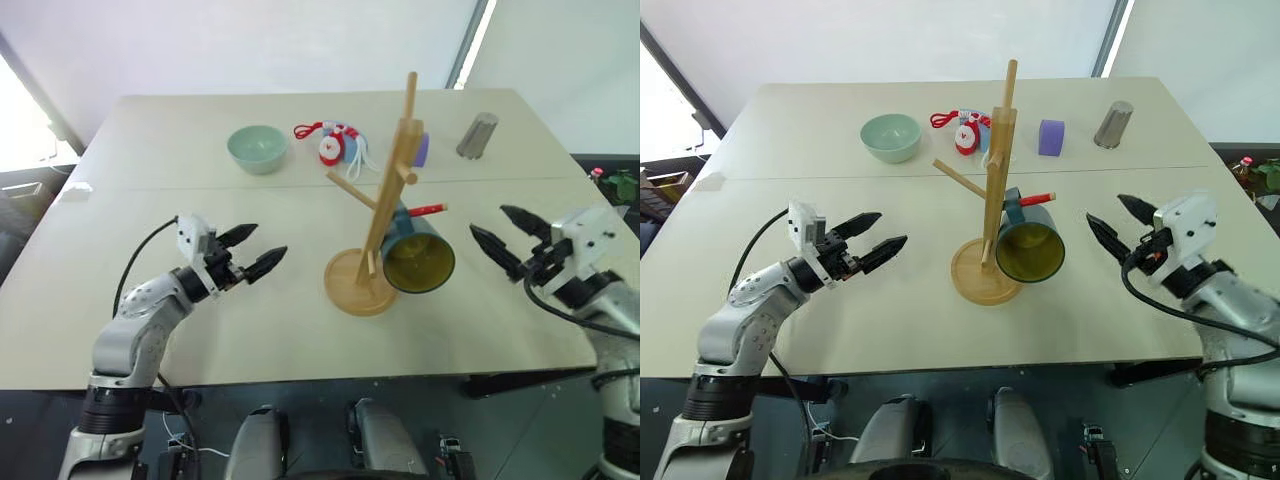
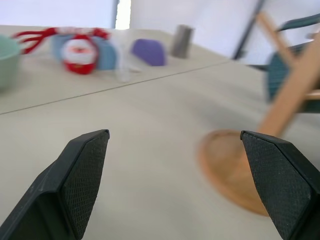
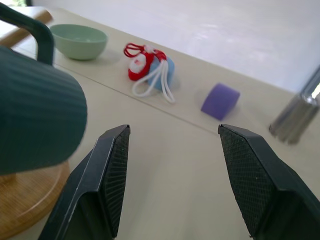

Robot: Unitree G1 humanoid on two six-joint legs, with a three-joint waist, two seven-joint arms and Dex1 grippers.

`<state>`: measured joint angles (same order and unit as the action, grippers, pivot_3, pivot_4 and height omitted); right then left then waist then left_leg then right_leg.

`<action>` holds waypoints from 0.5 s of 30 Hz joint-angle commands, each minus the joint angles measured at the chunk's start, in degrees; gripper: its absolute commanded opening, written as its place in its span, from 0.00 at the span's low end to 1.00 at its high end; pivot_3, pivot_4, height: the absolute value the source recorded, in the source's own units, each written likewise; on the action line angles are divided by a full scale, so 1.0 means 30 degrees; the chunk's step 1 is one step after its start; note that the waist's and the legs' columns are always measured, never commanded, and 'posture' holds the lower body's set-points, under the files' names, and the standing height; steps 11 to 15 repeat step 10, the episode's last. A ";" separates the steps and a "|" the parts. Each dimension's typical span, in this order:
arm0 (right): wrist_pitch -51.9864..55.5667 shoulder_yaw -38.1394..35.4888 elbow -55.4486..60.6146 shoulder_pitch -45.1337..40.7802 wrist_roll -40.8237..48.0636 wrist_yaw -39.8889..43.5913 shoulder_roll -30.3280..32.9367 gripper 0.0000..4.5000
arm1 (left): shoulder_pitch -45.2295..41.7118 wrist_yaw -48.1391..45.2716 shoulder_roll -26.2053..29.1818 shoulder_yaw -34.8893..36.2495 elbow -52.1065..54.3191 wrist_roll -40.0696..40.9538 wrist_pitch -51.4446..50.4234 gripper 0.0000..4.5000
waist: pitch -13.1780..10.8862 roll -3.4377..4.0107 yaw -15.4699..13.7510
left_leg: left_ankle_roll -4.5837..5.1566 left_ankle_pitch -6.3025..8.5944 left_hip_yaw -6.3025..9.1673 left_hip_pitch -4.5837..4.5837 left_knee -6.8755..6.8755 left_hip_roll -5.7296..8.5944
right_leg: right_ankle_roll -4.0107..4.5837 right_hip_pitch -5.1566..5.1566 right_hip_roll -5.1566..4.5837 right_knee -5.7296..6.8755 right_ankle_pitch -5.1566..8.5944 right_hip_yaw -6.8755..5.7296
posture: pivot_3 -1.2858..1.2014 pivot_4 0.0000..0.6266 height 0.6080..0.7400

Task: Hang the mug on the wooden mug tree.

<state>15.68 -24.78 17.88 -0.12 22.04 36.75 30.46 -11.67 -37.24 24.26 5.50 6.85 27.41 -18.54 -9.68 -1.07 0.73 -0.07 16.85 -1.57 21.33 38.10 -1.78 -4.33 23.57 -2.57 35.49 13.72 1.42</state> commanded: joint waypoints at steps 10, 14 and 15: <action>-0.3586 0.1816 -0.3815 -0.0181 -0.0830 -0.1338 -0.2481 0.64 | 0.1265 0.3073 -0.1406 0.0342 -0.1337 -0.3341 0.3456 1.00 | 0.0003 0.0011 -0.0025 | 0.0000 0.0001 -0.0006 0.0019 -0.0006 -0.0014 | -0.0004 0.0017 -0.0035 -0.0004 -0.0002 -0.0001 | 0.52 0.24 1.00; -0.3586 0.1816 -0.3815 -0.0181 -0.0830 -0.1338 -0.2481 0.64 | 0.1265 0.3073 -0.1406 0.0342 -0.1337 -0.3341 0.3456 1.00 | 0.0003 0.0011 -0.0025 | 0.0000 0.0001 -0.0006 0.0019 -0.0006 -0.0014 | -0.0004 0.0017 -0.0035 -0.0004 -0.0002 -0.0001 | 0.52 0.24 1.00; -0.3586 0.1816 -0.3815 -0.0181 -0.0830 -0.1338 -0.2481 0.64 | 0.1265 0.3073 -0.1406 0.0342 -0.1337 -0.3341 0.3456 1.00 | 0.0003 0.0011 -0.0025 | 0.0000 0.0001 -0.0006 0.0019 -0.0006 -0.0014 | -0.0004 0.0017 -0.0035 -0.0004 -0.0002 -0.0001 | 0.52 0.24 1.00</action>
